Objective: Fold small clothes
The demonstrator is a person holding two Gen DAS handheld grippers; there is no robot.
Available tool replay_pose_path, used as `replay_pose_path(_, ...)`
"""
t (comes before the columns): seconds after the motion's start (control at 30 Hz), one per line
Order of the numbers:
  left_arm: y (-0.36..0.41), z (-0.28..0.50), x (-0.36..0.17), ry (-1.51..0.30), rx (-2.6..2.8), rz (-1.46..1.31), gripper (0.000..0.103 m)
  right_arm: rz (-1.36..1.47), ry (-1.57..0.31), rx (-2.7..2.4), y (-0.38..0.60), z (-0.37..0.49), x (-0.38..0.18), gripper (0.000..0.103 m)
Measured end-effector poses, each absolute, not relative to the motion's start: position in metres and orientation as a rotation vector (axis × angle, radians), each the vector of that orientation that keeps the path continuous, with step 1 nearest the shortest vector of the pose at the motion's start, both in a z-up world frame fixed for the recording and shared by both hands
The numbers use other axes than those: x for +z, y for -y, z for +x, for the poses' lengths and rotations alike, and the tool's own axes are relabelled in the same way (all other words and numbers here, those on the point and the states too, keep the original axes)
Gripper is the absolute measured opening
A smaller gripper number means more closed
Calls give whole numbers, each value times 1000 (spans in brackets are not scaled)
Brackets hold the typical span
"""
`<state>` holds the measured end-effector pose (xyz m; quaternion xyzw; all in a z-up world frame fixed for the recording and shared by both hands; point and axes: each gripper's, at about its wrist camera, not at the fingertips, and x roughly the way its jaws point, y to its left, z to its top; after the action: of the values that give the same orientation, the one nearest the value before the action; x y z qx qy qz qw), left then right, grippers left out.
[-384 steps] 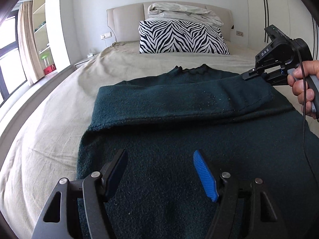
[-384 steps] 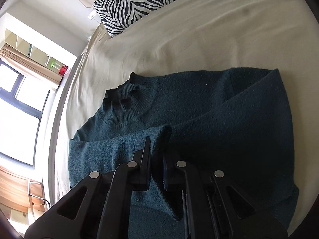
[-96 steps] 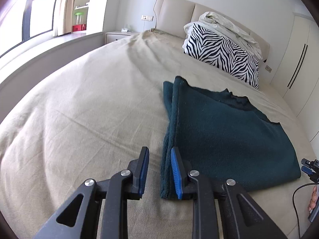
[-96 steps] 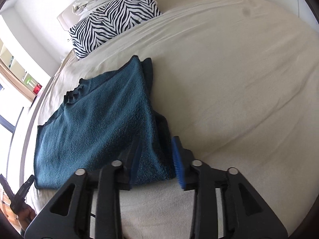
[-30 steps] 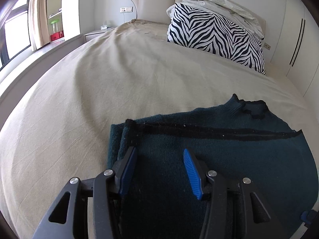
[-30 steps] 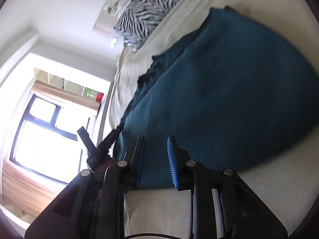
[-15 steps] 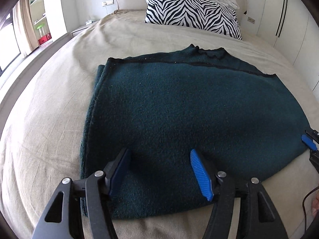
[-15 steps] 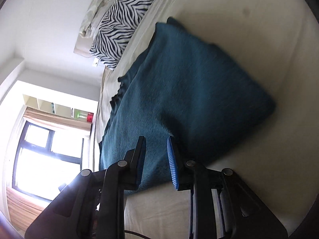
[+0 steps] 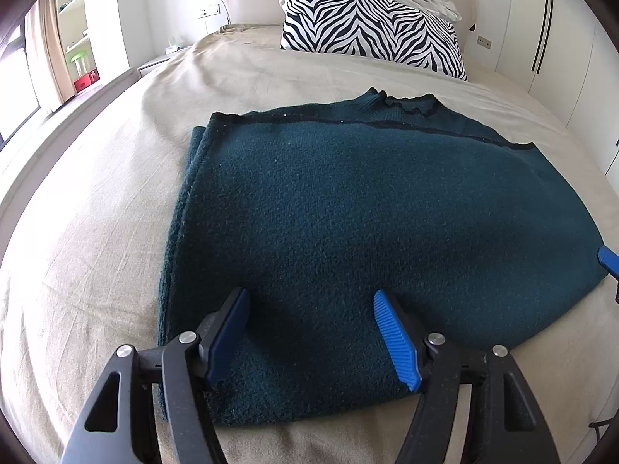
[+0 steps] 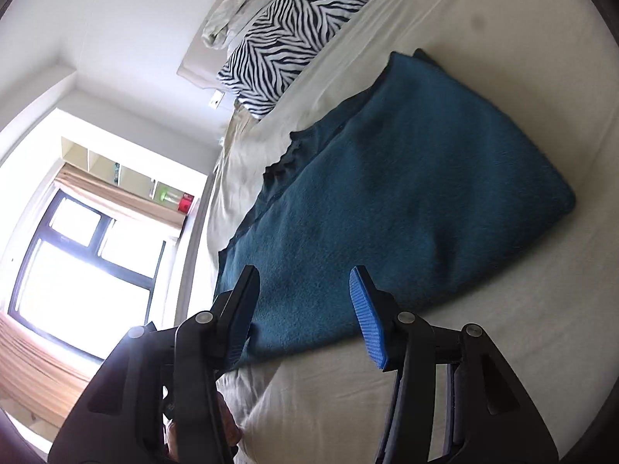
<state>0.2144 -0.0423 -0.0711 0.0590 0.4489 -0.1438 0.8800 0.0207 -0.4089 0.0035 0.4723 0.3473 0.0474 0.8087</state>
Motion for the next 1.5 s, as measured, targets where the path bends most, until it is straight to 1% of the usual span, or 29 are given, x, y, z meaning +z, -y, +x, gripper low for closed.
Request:
replay_pose_path(0.13, 37, 212, -70, -934, -315, 107, 70, 992, -791, 181, 379, 50, -2, 48)
replay_pose_path(0.27, 19, 210, -68, -937, -352, 51, 69, 995, -879, 144, 377, 65, -29, 48)
replay_pose_path(0.3, 13, 210, -68, -939, -369, 27, 69, 999, -894, 114, 382, 64, -38, 45)
replay_pose_path(0.4, -10, 209, -67, -939, -426, -62, 69, 1100, -833, 127, 405, 52, -54, 44)
replay_pose_path(0.47, -26, 209, -67, -937, -447, -114, 66, 1102, -801, 84, 420, 38, -53, 44)
replay_pose_path(0.53, -43, 208, -65, -933, -456, -167, 61, 1095, -786, 38, 434, 23, -50, 44)
replay_pose_path(0.57, -51, 208, -65, -935, -466, -203, 57, 1085, -780, 15, 439, 17, -46, 46)
replay_pose_path(0.63, -67, 207, -63, -935, -462, -264, 55, 1051, -767, -24, 446, 7, -34, 47)
replay_pose_path(0.7, -82, 206, -59, -929, -373, -280, 61, 1026, -747, -42, 449, 2, -21, 48)
replay_pose_path(0.77, -98, 207, -55, -910, -369, -361, 63, 1020, -725, -19, 449, 2, -8, 48)
replay_pose_path(0.87, -111, 219, -48, -894, -379, -451, 68, 986, -721, 44, 435, 18, 10, 48)
replay_pose_path(1.03, -103, 255, -46, -903, -424, -481, 69, 954, -772, 172, 383, 92, 21, 48)
replay_pose_path(1.17, -101, 278, -58, -937, -481, -548, 69, 945, -837, 243, 350, 149, 12, 48)
replay_pose_path(1.33, -103, 288, -77, -971, -535, -644, 69, 888, -946, 210, 334, 196, -21, 48)
replay_pose_path(1.37, -104, 289, -79, -976, -546, -660, 69, 893, -952, 198, 337, 199, -28, 46)
replay_pose_path(1.5, -106, 294, -85, -1023, -588, -754, 70, 940, -901, 177, 353, 193, -30, 47)
